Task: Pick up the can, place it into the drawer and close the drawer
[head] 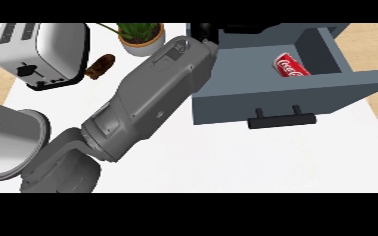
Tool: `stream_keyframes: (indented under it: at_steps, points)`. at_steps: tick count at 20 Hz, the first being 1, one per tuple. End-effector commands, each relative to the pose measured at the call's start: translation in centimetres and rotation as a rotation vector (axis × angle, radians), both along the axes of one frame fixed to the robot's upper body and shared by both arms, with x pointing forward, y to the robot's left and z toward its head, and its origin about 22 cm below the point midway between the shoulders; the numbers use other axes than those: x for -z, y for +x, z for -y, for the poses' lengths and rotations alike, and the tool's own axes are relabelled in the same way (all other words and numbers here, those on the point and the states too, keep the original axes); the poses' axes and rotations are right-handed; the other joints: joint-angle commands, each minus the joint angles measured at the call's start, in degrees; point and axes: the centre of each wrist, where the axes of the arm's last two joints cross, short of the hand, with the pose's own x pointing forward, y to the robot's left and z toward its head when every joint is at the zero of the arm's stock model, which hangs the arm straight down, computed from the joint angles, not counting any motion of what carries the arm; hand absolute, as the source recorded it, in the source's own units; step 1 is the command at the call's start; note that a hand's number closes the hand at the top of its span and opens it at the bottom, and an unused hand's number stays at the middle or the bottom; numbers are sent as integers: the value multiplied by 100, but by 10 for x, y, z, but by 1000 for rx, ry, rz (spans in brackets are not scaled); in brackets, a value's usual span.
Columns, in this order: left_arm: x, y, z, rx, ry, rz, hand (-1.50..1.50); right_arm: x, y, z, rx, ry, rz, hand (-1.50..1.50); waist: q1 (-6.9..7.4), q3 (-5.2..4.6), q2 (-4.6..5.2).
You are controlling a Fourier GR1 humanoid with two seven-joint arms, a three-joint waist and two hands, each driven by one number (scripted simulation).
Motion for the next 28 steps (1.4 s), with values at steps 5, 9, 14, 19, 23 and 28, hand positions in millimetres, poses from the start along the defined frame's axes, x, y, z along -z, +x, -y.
stream_keyframes:
  at_steps: [5, 9, 14, 19, 23, 28]
  points:
    - [-8, 1, 2, 8, -6, 65, -150, -21, 8, -30, -17, -264, 101, -150, 234, -5, -32]
    - [-11, -2, 7, 2, -13, 67, -150, -22, 31, -39, -4, -353, 108, -150, 297, -4, -45]
    - [-8, -4, 6, 5, -51, 41, -150, -24, 74, -64, 20, -473, 112, -150, 416, -9, -27]
    - [-16, -5, 10, -2, -38, 39, -150, -6, 99, -100, 29, -572, 119, -150, 517, -9, -79]
    - [-17, -5, 4, -3, -18, 18, -150, -7, 133, -121, 45, -657, 133, -150, 612, -13, -110]
    - [-15, -3, -6, -13, -22, 12, -150, 16, 173, -133, 10, -815, 95, -150, 629, -11, -112]
